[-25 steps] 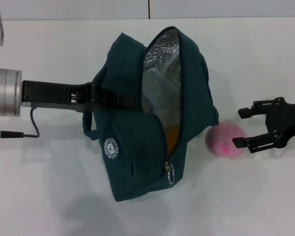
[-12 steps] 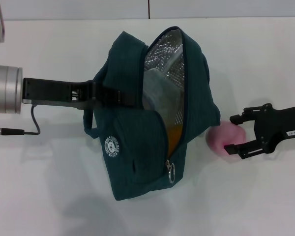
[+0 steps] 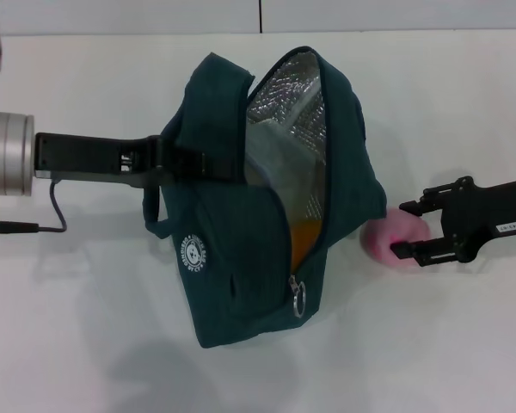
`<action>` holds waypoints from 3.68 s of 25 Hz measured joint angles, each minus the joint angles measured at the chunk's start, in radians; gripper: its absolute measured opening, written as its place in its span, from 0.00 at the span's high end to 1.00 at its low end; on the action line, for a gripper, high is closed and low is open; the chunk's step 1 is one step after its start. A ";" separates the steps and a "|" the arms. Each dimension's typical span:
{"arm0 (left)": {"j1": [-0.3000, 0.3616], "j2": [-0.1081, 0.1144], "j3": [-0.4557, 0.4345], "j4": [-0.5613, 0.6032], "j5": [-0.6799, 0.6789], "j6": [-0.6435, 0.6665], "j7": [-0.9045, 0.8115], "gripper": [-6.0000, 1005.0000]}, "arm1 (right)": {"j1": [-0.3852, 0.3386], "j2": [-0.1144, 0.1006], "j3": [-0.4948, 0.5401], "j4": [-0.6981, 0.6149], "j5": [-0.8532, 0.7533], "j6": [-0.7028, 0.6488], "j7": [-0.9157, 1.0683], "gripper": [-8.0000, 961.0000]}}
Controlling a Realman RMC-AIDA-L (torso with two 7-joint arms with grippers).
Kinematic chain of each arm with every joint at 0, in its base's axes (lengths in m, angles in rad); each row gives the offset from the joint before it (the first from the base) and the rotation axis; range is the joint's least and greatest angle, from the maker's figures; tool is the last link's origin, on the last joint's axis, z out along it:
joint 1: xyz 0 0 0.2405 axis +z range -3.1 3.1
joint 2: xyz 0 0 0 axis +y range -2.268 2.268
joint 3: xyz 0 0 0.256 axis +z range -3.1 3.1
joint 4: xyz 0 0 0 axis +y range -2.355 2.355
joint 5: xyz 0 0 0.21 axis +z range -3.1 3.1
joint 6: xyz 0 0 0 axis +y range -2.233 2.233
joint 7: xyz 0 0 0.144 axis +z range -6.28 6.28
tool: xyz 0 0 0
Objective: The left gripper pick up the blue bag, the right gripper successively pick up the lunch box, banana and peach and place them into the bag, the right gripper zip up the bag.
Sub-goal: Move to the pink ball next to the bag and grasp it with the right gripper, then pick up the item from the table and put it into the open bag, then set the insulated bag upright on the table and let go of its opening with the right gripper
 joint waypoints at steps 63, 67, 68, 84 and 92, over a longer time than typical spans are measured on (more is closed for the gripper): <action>0.015 -0.007 -0.011 -0.001 -0.051 0.007 0.001 0.96 | 0.077 0.006 -0.036 0.066 0.510 -0.226 -0.014 0.76; 0.015 -0.008 -0.011 -0.001 -0.051 0.006 0.001 0.96 | 0.077 0.006 -0.037 0.067 0.503 -0.215 -0.010 0.59; 0.015 -0.008 -0.011 -0.002 -0.051 0.006 0.001 0.96 | 0.077 0.006 -0.037 0.069 0.502 -0.211 -0.008 0.55; 0.017 -0.008 -0.006 -0.001 -0.047 0.006 0.002 0.96 | 0.058 -0.029 0.015 -0.063 0.456 -0.032 0.265 0.15; 0.019 -0.010 -0.005 -0.001 -0.046 0.006 0.002 0.96 | 0.101 -0.010 0.009 -0.225 0.225 -0.026 0.506 0.16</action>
